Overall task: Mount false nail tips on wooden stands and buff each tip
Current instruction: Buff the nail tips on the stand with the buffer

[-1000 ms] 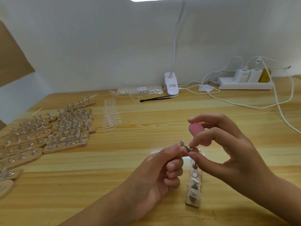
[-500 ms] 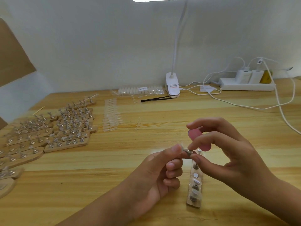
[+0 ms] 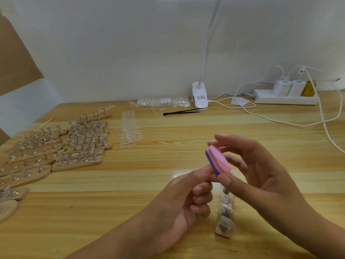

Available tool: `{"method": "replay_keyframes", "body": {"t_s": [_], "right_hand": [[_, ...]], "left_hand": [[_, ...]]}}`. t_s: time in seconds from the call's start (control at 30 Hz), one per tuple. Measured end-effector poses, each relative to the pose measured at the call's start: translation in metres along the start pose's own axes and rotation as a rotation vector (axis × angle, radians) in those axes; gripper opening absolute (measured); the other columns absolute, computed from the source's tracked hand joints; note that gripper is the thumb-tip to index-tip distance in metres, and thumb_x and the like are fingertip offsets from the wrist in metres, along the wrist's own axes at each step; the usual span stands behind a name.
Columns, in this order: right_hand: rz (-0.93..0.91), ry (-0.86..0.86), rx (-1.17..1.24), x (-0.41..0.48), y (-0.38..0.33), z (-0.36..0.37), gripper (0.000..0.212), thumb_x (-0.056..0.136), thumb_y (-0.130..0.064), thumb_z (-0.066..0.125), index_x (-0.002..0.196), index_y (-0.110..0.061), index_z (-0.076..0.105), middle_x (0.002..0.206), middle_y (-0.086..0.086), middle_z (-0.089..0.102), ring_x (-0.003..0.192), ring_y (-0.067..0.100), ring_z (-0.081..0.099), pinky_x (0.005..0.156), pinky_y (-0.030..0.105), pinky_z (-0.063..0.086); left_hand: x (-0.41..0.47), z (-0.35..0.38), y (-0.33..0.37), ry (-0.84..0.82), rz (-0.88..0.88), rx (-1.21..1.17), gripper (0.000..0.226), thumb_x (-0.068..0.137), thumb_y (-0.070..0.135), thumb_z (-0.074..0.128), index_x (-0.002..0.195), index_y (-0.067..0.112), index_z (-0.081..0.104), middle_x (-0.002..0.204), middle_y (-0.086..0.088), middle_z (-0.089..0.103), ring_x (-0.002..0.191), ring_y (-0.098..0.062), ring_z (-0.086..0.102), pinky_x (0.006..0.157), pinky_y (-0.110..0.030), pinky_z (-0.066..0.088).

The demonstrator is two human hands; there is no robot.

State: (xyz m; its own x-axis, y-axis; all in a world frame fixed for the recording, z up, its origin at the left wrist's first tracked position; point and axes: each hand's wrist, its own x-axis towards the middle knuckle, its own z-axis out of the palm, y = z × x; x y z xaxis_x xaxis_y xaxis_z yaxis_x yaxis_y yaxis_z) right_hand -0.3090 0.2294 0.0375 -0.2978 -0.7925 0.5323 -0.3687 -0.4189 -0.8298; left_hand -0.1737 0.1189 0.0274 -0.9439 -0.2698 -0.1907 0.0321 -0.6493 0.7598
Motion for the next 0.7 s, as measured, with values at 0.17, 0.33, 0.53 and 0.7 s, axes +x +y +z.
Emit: {"method": "replay_keyframes", "body": {"t_s": [0.17,0.33,0.53,0.7], "right_hand": [[-0.061,-0.006,-0.256,-0.002,0.0006,-0.003,0.045,0.082,-0.043,0.069,0.126,-0.036,0.059,0.116,-0.008,0.059,0.113,0.022,0.056,0.096,0.027,0.045],[-0.127,0.039,-0.239,0.0001,0.0016,-0.0008,0.038,0.079,-0.049,0.073,0.109,-0.034,0.056,0.105,-0.006,0.056,0.097,0.024,0.059,0.086,0.037,0.049],[-0.21,-0.014,-0.306,-0.0005,0.0039,-0.0046,0.032,0.08,-0.027,0.072,0.109,-0.025,0.058,0.115,-0.005,0.056,0.108,0.026,0.06,0.088,0.035,0.05],[-0.313,-0.031,-0.459,-0.0002,0.0029,-0.0049,0.036,0.08,-0.025,0.072,0.111,-0.025,0.054,0.112,-0.002,0.054,0.108,0.016,0.058,0.089,0.022,0.046]], "left_hand": [[-0.0012,0.0024,-0.0015,0.002,0.005,0.019,0.032,0.059,0.039,0.09,0.074,0.016,0.074,0.063,0.008,0.036,0.053,-0.005,0.032,0.047,-0.015,0.023],[-0.0017,0.0067,-0.0026,0.02,-0.026,-0.041,0.019,0.069,0.035,0.081,0.067,0.019,0.072,0.064,0.007,0.032,0.052,-0.005,0.03,0.047,-0.014,0.024],[-0.0022,0.0065,0.0003,0.067,-0.021,-0.091,0.028,0.059,0.036,0.09,0.066,0.016,0.071,0.061,0.006,0.033,0.055,-0.005,0.028,0.045,-0.014,0.026],[-0.0024,0.0067,-0.0007,0.098,-0.034,-0.1,0.035,0.063,0.033,0.085,0.082,0.013,0.063,0.06,0.005,0.035,0.051,-0.005,0.031,0.046,-0.015,0.026]]}}
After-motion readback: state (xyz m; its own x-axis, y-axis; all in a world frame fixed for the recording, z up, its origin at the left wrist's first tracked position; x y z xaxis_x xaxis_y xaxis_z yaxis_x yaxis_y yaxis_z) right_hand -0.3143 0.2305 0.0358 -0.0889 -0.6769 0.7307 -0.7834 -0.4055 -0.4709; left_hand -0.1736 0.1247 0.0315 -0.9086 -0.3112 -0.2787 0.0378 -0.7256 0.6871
